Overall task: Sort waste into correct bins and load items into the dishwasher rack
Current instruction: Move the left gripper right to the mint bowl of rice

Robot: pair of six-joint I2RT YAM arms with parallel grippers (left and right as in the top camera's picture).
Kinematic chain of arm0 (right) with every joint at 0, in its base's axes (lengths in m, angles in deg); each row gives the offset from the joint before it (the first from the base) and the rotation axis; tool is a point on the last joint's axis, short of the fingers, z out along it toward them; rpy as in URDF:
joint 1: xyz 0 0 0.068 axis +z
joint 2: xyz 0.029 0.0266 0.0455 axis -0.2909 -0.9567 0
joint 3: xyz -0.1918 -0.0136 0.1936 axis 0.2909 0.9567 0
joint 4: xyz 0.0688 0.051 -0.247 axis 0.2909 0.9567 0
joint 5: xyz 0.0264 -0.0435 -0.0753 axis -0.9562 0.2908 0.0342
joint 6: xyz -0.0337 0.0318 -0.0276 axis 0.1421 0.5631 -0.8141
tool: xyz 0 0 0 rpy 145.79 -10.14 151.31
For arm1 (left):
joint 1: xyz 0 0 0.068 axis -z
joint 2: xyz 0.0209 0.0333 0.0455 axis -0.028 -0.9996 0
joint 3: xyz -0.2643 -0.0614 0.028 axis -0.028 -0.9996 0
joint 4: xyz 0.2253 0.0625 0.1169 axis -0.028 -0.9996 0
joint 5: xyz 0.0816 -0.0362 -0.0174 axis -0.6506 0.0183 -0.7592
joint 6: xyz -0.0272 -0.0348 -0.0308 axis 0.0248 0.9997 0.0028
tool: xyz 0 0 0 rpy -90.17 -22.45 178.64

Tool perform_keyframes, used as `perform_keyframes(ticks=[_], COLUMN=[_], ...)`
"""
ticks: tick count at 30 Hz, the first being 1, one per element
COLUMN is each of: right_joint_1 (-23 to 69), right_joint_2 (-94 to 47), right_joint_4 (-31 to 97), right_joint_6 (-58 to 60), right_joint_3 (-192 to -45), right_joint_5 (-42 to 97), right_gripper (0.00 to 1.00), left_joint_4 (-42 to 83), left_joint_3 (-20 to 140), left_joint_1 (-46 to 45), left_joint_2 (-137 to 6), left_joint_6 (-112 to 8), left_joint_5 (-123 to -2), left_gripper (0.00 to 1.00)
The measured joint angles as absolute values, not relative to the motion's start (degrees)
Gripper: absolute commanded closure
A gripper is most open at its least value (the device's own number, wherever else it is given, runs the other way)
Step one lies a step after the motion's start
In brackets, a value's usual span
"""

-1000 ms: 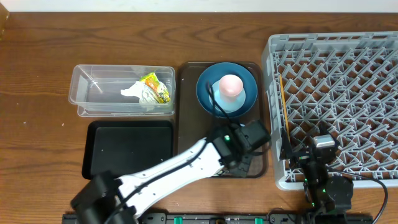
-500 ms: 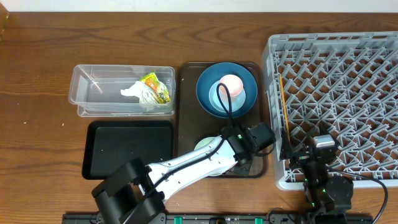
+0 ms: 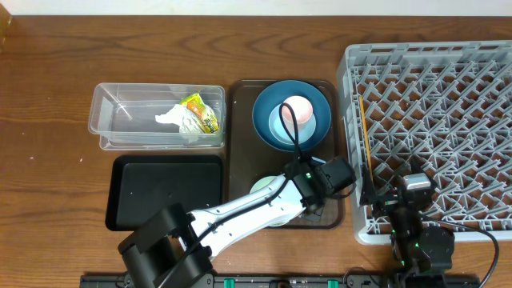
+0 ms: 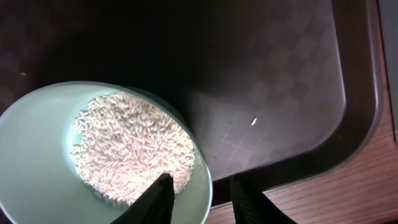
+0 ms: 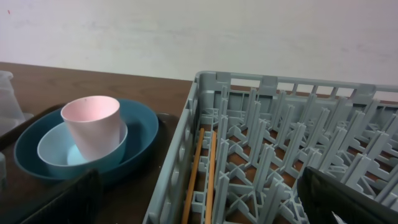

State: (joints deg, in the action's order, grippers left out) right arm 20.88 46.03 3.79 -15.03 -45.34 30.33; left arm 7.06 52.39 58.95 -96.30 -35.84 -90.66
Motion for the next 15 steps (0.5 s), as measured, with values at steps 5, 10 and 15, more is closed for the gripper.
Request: perform_keyframes(ticks=[5,10,15], right_joint_1=[20.88,20.88,20.88], right_joint_2=[46.03,46.05,46.03], right_joint_4=[3.79,3.79,3.79], right_joint_6=[-15.03,-15.03,-15.03], right_joint_3=[-45.34,-45.34,-45.34], right_joint_5=[30.33,30.33,30.33], right_gripper=[0.01,0.01,0.01], left_joint_4=[7.85,8.46,10.60], left_joint_3=[52.39,52.35,51.19], left_joint_1=[58.95,58.95,58.95], left_joint_2=[-96.30,-96.30,-96.30], left_joint_6=[-35.84,-35.84,-35.84], left_joint_5=[-90.95,-91.28,-91.30], left_gripper=[0.66,0.67,0.67])
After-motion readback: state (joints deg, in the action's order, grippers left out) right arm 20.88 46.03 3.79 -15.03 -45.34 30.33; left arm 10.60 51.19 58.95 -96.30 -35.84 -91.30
